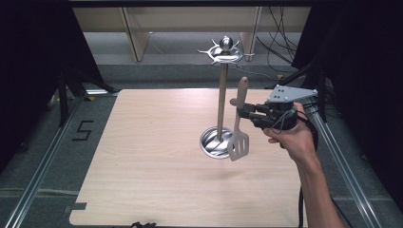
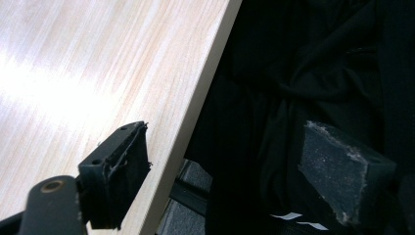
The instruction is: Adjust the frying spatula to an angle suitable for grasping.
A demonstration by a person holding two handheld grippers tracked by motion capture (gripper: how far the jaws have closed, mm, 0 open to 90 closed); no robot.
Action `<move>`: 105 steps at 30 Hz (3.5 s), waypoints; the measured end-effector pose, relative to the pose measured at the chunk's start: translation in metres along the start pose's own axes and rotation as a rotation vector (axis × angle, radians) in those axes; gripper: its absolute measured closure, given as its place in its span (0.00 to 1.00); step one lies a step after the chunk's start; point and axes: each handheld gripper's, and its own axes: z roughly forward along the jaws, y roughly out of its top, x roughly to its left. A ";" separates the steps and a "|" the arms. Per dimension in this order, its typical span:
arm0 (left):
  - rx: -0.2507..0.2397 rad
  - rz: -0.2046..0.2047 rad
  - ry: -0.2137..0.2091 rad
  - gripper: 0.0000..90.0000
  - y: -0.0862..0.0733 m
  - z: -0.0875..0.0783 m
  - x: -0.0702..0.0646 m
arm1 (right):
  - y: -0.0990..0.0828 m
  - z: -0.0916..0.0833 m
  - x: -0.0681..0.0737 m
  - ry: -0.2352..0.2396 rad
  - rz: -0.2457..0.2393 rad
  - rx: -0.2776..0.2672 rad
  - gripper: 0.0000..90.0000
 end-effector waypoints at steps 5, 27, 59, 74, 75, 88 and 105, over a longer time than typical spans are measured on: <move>0.003 0.002 0.001 0.19 0.000 0.000 0.000 | 0.009 0.002 -0.003 -0.002 0.004 0.002 0.83; 0.004 0.005 -0.010 0.19 0.000 0.001 0.000 | 0.024 0.006 -0.011 -0.022 -0.002 -0.004 0.83; 0.007 0.007 -0.017 0.19 0.000 0.000 0.000 | 0.028 0.020 -0.017 -0.011 0.014 0.038 0.83; 0.012 0.007 -0.021 0.19 0.000 -0.001 0.000 | 0.028 0.026 -0.016 -0.003 0.035 0.041 0.83; 0.012 0.006 -0.021 0.19 0.000 -0.001 0.000 | 0.026 0.026 -0.016 -0.001 0.050 0.035 0.83; 0.003 0.004 -0.019 0.19 0.000 0.000 0.000 | 0.024 0.022 -0.016 -0.011 0.048 0.012 0.78; 0.006 0.007 -0.017 0.19 0.000 0.000 0.000 | 0.016 0.015 -0.010 -0.038 0.058 -0.012 0.64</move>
